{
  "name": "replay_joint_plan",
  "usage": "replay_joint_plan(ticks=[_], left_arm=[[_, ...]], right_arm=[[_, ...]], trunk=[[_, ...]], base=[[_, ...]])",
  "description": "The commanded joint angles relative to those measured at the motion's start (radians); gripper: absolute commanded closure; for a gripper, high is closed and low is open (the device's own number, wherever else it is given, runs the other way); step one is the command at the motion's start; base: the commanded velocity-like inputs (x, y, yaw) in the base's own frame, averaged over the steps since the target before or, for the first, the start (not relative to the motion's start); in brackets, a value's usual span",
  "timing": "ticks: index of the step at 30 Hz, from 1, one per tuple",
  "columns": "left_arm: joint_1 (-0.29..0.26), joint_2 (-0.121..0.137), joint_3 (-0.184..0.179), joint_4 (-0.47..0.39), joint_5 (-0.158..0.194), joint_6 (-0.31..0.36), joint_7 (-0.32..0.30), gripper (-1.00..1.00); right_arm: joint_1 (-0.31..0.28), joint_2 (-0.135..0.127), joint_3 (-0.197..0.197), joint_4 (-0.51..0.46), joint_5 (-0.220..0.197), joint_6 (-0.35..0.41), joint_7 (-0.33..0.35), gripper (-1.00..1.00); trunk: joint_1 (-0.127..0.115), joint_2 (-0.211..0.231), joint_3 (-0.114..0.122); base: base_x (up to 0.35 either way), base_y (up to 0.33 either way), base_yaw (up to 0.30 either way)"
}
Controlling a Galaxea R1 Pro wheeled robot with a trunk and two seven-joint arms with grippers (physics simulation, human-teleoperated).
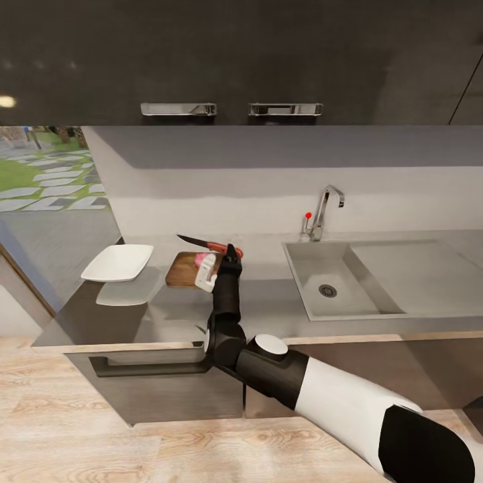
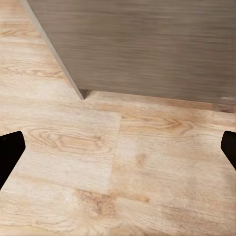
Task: In the kitchen, take the Vidalia onion out of the sink, dice it on the chopping board with the paring knife, put the diced onion into the bowl on the countertop, then place both the paring knife and the chopping board into the sink.
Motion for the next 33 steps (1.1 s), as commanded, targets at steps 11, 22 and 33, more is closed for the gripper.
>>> replay_joint_plan(ticks=[11, 22, 33], left_arm=[[-0.002, 0.005, 0.000, 0.004, 0.003, -0.006, -0.002, -1.00], [-0.002, 0.028, -0.002, 0.005, 0.007, -0.003, 0.004, -1.00], [-0.002, 0.057, -0.002, 0.005, 0.005, 0.054, -0.003, -1.00]], right_arm=[[0.008, 0.000, 0.003, 0.001, -0.001, -0.017, -0.007, 1.00], [0.016, 0.000, 0.014, -0.016, 0.000, -0.043, -0.003, 1.00], [0.073, -0.002, 0.017, -0.014, 0.003, -0.045, -0.005, 1.00]], trunk=[[0.000, -0.001, -0.001], [0.000, -0.001, -0.001], [0.000, -0.001, -0.001]], base=[[0.000, 0.000, 0.000], [0.000, 0.000, 0.000], [0.000, 0.000, 0.000]])
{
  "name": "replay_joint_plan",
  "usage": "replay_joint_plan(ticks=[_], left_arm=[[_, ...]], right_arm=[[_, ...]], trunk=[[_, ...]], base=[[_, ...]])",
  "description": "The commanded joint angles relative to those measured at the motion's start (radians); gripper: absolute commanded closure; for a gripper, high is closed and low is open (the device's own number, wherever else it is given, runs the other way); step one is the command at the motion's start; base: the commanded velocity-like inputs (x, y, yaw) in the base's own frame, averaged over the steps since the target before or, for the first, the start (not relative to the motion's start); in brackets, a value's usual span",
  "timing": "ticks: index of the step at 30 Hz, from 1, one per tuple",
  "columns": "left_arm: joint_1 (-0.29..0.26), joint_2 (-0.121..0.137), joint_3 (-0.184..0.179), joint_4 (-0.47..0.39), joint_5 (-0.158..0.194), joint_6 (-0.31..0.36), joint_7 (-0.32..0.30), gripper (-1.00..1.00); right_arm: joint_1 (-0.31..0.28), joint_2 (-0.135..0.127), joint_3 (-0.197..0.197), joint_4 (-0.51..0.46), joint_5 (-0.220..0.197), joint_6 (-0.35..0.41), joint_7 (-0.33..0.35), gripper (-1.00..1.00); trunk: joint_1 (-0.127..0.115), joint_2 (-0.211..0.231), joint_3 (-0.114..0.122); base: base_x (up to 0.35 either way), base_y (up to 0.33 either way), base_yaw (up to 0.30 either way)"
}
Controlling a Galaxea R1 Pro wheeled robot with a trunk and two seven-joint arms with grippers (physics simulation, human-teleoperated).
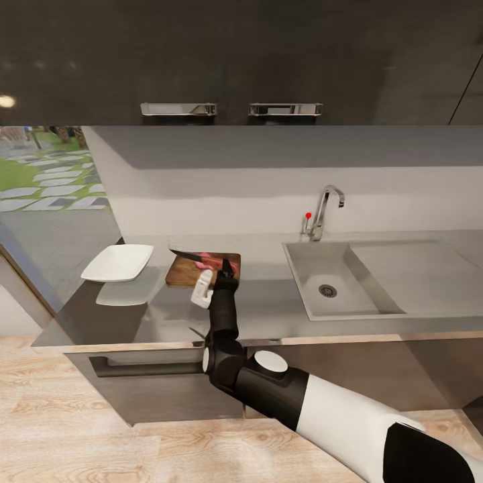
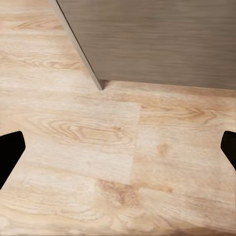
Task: In the kitchen, take the Vidalia onion out of the sink, dice it on the chopping board with the paring knife, put the diced onion into the bowl on the countertop, then place both the paring knife and the chopping board into the sink.
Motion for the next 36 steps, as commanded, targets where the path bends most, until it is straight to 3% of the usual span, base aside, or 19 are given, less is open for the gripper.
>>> replay_joint_plan(ticks=[1, 14, 17, 20, 23, 36], left_arm=[[-0.002, 0.000, 0.000, 0.004, 0.004, 0.000, -0.002, -1.00], [-0.002, 0.000, -0.001, 0.004, 0.004, 0.010, -0.002, -1.00], [-0.002, 0.000, 0.000, 0.004, 0.004, 0.010, -0.002, -1.00], [-0.002, 0.000, 0.000, 0.004, 0.004, 0.010, -0.002, -1.00], [-0.002, 0.000, 0.001, 0.004, 0.004, 0.010, -0.002, -1.00], [-0.002, 0.001, 0.001, 0.004, 0.004, 0.010, -0.002, -1.00]], right_arm=[[-0.001, 0.000, 0.003, 0.000, -0.001, 0.005, -0.005, 1.00], [0.000, 0.002, -0.008, -0.011, 0.003, 0.002, -0.006, 1.00], [0.000, 0.002, -0.025, -0.020, 0.003, 0.002, -0.007, 1.00], [0.000, 0.002, -0.086, -0.031, 0.003, 0.003, -0.009, 1.00], [0.000, 0.002, -0.108, -0.034, 0.003, 0.004, -0.008, 1.00], [0.000, 0.001, -0.115, -0.022, -0.002, 0.006, -0.005, 1.00]], trunk=[[0.000, -0.001, -0.001], [0.000, -0.001, -0.001], [0.000, -0.001, -0.001], [0.000, -0.001, -0.001], [0.000, -0.001, -0.001], [0.000, -0.001, -0.001]], base=[[0.000, 0.000, 0.000], [0.000, 0.000, 0.000], [0.000, 0.000, 0.000], [0.000, 0.000, 0.000], [0.000, 0.000, 0.000], [0.135, -0.008, 0.000]])
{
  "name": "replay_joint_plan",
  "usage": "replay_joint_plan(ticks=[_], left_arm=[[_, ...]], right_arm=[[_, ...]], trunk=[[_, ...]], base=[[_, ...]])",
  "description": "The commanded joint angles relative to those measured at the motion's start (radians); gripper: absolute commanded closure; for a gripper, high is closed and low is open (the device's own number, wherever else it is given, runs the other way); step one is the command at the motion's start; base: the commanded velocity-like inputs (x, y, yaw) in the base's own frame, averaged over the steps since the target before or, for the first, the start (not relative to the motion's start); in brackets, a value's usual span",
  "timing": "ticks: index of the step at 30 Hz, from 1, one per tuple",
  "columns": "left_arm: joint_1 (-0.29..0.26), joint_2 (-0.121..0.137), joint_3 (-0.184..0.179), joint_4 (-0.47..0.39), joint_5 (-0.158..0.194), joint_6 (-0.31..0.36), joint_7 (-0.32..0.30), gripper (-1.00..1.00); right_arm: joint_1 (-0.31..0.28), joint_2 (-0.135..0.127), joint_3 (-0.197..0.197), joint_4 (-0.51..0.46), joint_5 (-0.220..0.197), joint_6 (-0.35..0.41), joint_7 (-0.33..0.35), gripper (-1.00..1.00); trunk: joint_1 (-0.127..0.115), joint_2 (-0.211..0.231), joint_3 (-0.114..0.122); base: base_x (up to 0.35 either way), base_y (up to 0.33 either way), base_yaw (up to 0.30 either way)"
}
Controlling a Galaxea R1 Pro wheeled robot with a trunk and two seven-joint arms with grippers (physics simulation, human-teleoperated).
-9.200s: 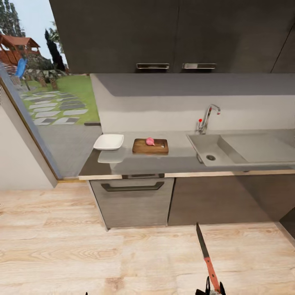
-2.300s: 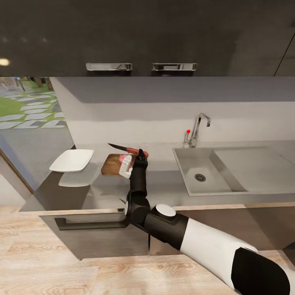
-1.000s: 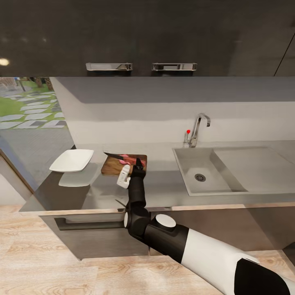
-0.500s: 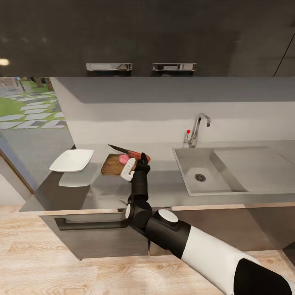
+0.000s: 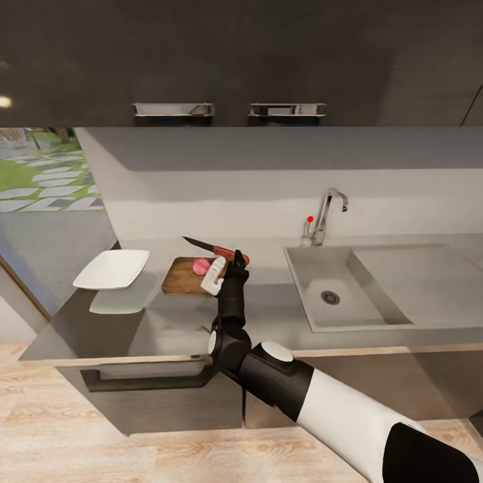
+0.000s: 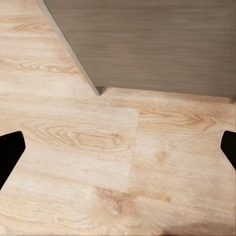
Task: In the kitchen, take the Vidalia onion out of the sink, dice it on the chopping board with the paring knife, put the diced onion into the bowl on the countertop, then place both the paring knife and the chopping board into the sink.
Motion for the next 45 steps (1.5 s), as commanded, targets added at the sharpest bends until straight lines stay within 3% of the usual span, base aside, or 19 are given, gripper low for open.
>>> replay_joint_plan(ticks=[1, 21, 26, 31, 45], left_arm=[[-0.002, 0.000, 0.000, 0.004, 0.003, -0.006, -0.001, -1.00], [-0.002, 0.001, 0.000, 0.004, 0.003, -0.006, 0.000, -1.00], [-0.002, 0.001, 0.000, 0.004, 0.003, -0.006, 0.000, -1.00], [-0.002, 0.001, 0.000, 0.004, 0.003, -0.006, 0.000, -1.00], [-0.002, 0.001, 0.000, 0.004, 0.003, -0.006, 0.000, -1.00]], right_arm=[[-0.001, 0.000, 0.003, 0.002, -0.001, 0.004, -0.004, 1.00], [-0.001, 0.002, 0.022, 0.061, -0.003, 0.003, 0.000, 1.00], [0.000, 0.002, 0.061, 0.064, -0.003, 0.003, 0.001, 1.00], [0.000, 0.002, 0.077, 0.067, -0.003, 0.003, 0.001, 1.00], [0.000, 0.002, 0.080, 0.090, -0.004, 0.003, 0.003, 1.00]], trunk=[[0.000, -0.001, -0.001], [0.000, -0.001, -0.001], [0.000, -0.001, -0.001], [0.000, -0.001, -0.001], [0.000, -0.001, -0.001]], base=[[0.067, -0.006, 0.000], [0.007, -0.001, 0.000], [0.000, 0.000, 0.000], [0.000, 0.000, 0.000], [0.000, 0.000, 0.000]])
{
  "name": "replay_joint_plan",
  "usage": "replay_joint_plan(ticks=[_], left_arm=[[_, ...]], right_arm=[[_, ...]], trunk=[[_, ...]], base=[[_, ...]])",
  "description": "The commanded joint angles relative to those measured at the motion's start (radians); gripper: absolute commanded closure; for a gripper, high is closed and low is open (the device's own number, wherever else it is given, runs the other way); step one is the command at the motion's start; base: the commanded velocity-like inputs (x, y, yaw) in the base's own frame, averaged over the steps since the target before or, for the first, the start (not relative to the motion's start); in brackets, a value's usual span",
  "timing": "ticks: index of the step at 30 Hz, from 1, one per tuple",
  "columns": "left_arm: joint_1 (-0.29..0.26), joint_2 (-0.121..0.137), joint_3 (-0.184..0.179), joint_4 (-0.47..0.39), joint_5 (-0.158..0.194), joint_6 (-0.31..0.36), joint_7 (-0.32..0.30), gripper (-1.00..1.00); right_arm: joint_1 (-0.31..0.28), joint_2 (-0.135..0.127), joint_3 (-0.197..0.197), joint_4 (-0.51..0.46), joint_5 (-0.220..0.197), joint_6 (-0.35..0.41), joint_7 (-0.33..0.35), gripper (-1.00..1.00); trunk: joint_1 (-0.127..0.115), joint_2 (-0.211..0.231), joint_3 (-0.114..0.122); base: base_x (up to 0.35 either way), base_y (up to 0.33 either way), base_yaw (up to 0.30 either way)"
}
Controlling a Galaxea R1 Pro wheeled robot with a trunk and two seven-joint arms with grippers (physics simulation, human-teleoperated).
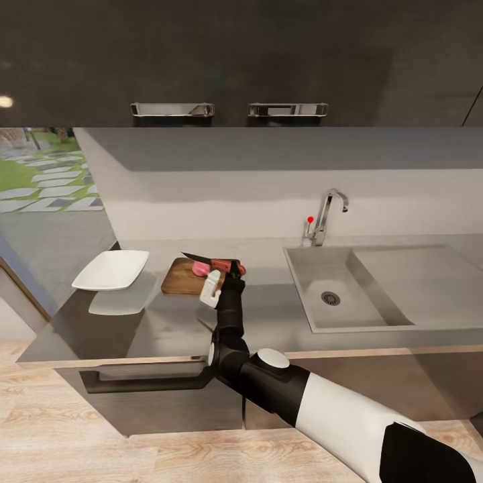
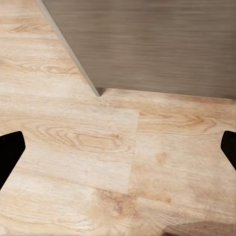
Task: In the kitchen, take the Vidalia onion out of the sink, dice it on the chopping board with the paring knife, put the diced onion into the bowl on the countertop, then place both the paring knife and the chopping board into the sink.
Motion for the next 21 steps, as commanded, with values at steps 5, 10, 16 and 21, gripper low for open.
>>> replay_joint_plan(ticks=[5, 10, 16, 21], left_arm=[[-0.002, 0.000, 0.000, 0.004, 0.003, -0.006, -0.002, -1.00], [-0.002, 0.000, 0.000, 0.004, 0.003, -0.006, -0.002, -1.00], [-0.002, 0.000, 0.000, 0.004, 0.003, -0.006, -0.003, -1.00], [-0.001, 0.000, 0.000, 0.004, 0.003, -0.006, -0.003, -1.00]], right_arm=[[-0.002, 0.000, 0.003, 0.007, -0.002, 0.003, -0.005, 1.00], [-0.001, 0.000, 0.003, 0.016, -0.002, 0.001, -0.004, 1.00], [-0.002, 0.000, 0.003, 0.039, -0.002, -0.001, -0.003, 1.00], [-0.001, 0.000, 0.003, 0.046, -0.002, -0.002, -0.002, 1.00]], trunk=[[0.000, -0.001, -0.001], [0.000, -0.001, -0.001], [0.000, -0.001, -0.001], [0.000, -0.001, -0.001]], base=[[0.000, 0.000, 0.000], [0.000, 0.000, 0.000], [0.000, 0.000, 0.000], [0.000, 0.000, 0.000]])
